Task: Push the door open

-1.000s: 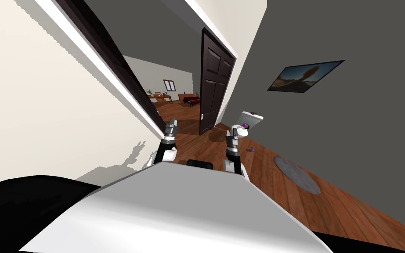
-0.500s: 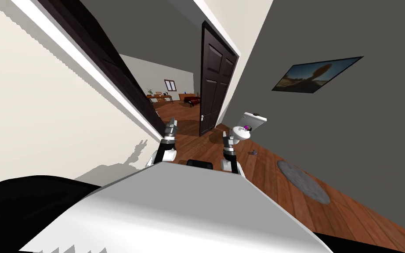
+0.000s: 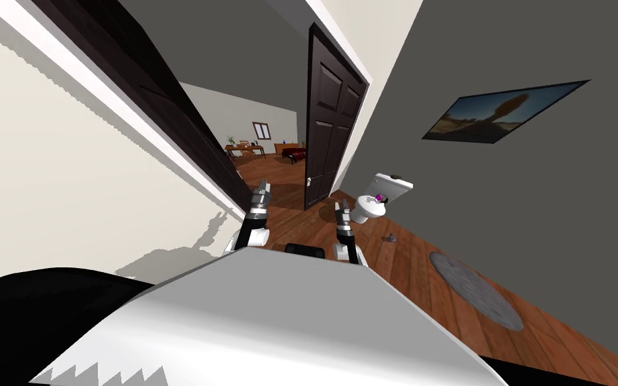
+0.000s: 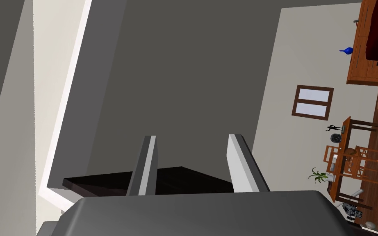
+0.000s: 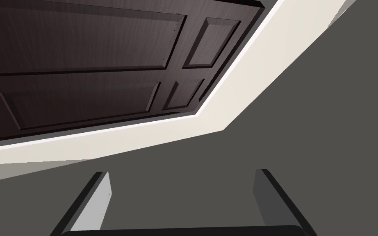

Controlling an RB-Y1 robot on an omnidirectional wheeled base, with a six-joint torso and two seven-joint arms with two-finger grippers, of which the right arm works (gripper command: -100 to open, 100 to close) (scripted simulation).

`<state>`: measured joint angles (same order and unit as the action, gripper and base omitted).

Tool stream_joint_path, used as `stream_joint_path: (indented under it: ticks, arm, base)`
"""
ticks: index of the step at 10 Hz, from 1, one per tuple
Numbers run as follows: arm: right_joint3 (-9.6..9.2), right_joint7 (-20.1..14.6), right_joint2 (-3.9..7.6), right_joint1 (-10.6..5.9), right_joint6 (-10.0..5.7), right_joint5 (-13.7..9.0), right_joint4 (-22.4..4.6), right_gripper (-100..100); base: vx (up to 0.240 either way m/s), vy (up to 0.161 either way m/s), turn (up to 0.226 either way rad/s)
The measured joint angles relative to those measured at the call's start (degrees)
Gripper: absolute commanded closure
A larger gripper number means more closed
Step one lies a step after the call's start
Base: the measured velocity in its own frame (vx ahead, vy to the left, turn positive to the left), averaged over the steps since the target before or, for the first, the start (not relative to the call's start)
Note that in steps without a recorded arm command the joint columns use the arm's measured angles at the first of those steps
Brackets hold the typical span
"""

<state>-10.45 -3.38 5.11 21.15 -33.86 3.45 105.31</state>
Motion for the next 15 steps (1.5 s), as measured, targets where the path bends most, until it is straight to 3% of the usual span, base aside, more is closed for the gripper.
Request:
stream_joint_path:
  ticks: [10, 15]
  arm:
    - [-5.05, 0.3, 0.80, -4.35, -1.73, -1.0, -11.3, -100]
    - [-7.98, 0.3, 1.33, -6.98, -2.97, -1.7, -18.2, -100]
  base:
    - [0.112, -0.029, 0.038]
    - [0.137, -0.031, 0.045]
